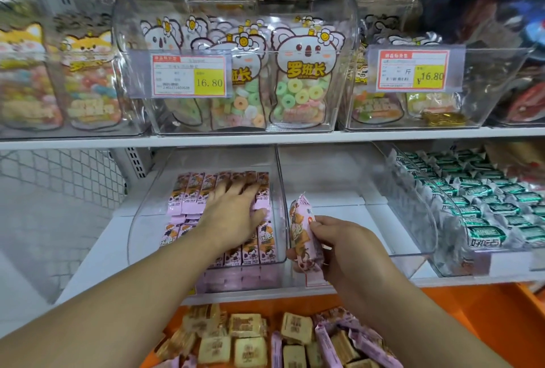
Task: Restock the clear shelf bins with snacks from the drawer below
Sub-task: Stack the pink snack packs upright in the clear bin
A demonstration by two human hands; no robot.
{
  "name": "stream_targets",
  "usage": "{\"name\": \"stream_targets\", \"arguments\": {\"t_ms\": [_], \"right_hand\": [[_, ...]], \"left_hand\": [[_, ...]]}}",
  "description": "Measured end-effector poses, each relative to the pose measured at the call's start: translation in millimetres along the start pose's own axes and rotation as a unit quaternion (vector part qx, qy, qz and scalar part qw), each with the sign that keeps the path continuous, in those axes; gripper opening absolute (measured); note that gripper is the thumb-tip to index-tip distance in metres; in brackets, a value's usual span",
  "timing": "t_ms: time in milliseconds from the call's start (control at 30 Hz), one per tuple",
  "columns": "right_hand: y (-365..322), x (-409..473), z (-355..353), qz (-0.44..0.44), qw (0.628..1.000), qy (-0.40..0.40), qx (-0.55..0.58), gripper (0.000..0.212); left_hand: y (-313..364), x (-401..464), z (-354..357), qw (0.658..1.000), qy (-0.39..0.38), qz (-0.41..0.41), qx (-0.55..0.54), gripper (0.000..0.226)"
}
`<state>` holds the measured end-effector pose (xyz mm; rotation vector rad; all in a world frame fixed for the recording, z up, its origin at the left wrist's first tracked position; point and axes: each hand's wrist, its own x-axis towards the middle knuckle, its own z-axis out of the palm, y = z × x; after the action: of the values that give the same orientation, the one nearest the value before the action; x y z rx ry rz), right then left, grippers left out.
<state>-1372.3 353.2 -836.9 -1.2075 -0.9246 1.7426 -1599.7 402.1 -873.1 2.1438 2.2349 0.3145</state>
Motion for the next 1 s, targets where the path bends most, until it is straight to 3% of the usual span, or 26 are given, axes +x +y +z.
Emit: {"name": "stream_targets", "arguments": {"t_ms": [133,267,367,433,500,600,833,1000], "right_hand": [[-2.9,-7.4,2.1,0.006,0.999,-0.043,0.026,0.027],[-7.7,-12.7,7.3,0.011,0.996,-0.081,0.034,0.028],[-7.0,-16.2,10.4,0.008,0.994,-0.106,0.011,0.028],[-4.4,-18.7,13.5,0.002,0.992,-0.124,-0.006,0.032],[-3.2,-21.5,17.5,-0.013,0.993,-0.111,-0.038,0.031],[-2.2,-24.4,24.1,-0.027,0.993,-0.087,-0.068,0.026],[-7.3,-24.8,29.4,-0.05,0.988,-0.034,-0.139,0.016],[-8.8,-17.9,20.2,-0.063,0.984,0.009,-0.169,0.014]], "left_hand": [[1.7,-16.5,-12.7,0.998,0.019,-0.009,-0.059,0.056],[17.9,-52.7,-40.2,0.967,0.075,0.012,-0.243,0.044],[32.0,-84.9,-56.8,0.919,0.036,0.042,-0.39,0.049],[36.7,-101.8,-63.0,0.9,-0.016,0.061,-0.431,0.067],[36.8,-110.6,-64.6,0.902,-0.048,0.077,-0.421,0.09],[35.1,-111.3,-64.0,0.939,-0.021,0.099,-0.328,0.105],[24.6,-91.8,-62.6,0.961,0.034,0.06,-0.267,0.101],[13.2,-67.6,-51.1,0.97,-0.025,0.025,-0.241,0.103]]}}
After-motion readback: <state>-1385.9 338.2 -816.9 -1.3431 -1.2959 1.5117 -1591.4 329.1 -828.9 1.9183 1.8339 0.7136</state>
